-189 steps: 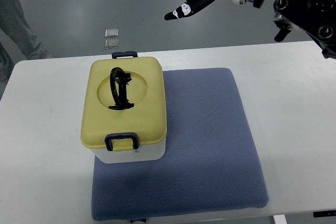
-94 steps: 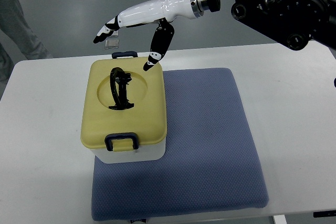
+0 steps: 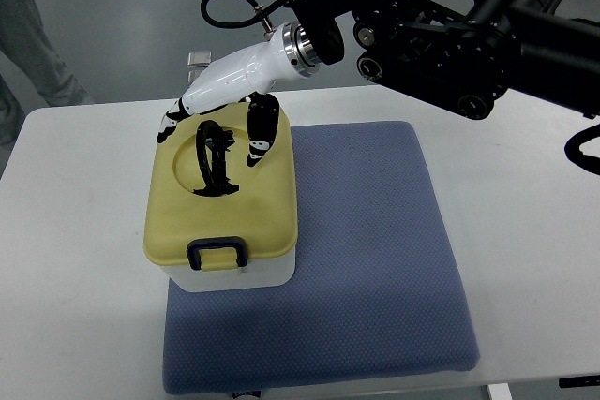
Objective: Open white storage box with right hand
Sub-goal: 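Close the right hand fingers around the black handle on the yellow lid, then lift the yellow lid off the box with the right hand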
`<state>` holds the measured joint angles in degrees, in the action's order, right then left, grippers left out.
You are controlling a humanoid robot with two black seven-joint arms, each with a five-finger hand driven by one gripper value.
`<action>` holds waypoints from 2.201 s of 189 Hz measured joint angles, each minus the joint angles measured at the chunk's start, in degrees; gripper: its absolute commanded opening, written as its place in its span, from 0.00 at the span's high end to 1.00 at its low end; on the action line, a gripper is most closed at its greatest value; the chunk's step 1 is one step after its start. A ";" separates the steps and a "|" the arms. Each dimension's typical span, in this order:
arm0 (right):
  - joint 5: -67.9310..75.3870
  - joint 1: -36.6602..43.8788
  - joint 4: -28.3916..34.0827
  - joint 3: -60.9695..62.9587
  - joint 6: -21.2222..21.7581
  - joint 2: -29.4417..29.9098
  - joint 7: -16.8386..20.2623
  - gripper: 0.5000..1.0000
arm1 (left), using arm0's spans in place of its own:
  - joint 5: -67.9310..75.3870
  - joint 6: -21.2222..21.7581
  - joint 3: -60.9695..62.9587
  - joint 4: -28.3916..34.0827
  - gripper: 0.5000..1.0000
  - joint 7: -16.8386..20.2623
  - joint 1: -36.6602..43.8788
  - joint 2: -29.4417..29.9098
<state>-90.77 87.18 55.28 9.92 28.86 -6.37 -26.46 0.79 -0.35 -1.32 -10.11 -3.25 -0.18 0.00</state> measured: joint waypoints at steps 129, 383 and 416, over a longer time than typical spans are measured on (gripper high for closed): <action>-1.61 -1.27 0.02 0.06 -2.25 1.25 -0.07 0.51 | 0.00 0.00 0.00 0.00 0.00 0.00 0.00 0.00; -0.42 -2.24 0.04 1.17 -2.41 1.80 -0.60 1.00 | 0.00 0.00 0.00 0.00 0.00 0.00 0.00 0.00; 0.79 -1.79 0.01 3.76 -2.07 1.49 -0.62 1.00 | 0.00 0.00 0.00 0.00 0.00 0.00 0.00 0.00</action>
<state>-89.97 85.39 55.29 13.68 26.80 -4.88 -27.08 0.79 -0.35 -1.32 -10.11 -3.25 -0.18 0.00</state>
